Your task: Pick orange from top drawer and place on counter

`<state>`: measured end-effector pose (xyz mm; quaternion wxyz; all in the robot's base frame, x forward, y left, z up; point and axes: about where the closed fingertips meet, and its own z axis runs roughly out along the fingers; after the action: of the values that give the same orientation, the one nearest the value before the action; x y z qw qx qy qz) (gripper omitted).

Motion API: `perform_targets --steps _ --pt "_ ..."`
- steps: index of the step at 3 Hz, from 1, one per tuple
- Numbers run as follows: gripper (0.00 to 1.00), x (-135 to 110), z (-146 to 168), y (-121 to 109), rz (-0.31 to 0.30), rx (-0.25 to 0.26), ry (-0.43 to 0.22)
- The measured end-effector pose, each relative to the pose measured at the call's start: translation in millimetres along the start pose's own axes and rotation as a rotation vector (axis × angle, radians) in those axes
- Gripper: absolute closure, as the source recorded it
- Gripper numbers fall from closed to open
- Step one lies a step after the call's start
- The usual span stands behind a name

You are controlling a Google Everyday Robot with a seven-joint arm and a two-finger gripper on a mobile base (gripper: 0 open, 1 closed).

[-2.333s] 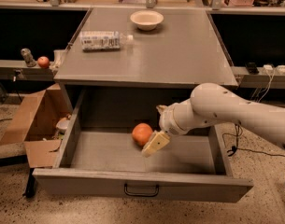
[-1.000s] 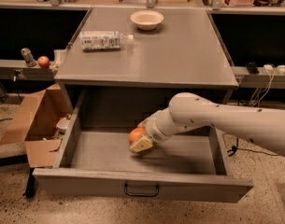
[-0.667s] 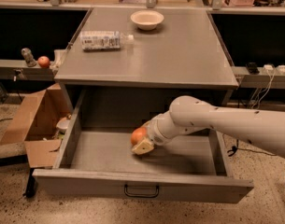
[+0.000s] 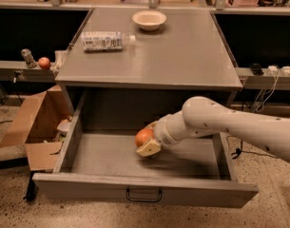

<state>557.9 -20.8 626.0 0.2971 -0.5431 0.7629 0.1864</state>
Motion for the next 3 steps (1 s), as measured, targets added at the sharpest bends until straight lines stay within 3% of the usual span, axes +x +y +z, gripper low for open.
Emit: perform_targets --steps 1,2,3 --pt "1.00 -39.3 -36.1 6.4 0.003 -0.062 -0.224" --pt "1.00 -39.9 -96.9 2.8 -0.029 -0.066 -0.407" --pt "1.00 -20.0 -119.9 0.1 -0.039 -0.030 -0.417"
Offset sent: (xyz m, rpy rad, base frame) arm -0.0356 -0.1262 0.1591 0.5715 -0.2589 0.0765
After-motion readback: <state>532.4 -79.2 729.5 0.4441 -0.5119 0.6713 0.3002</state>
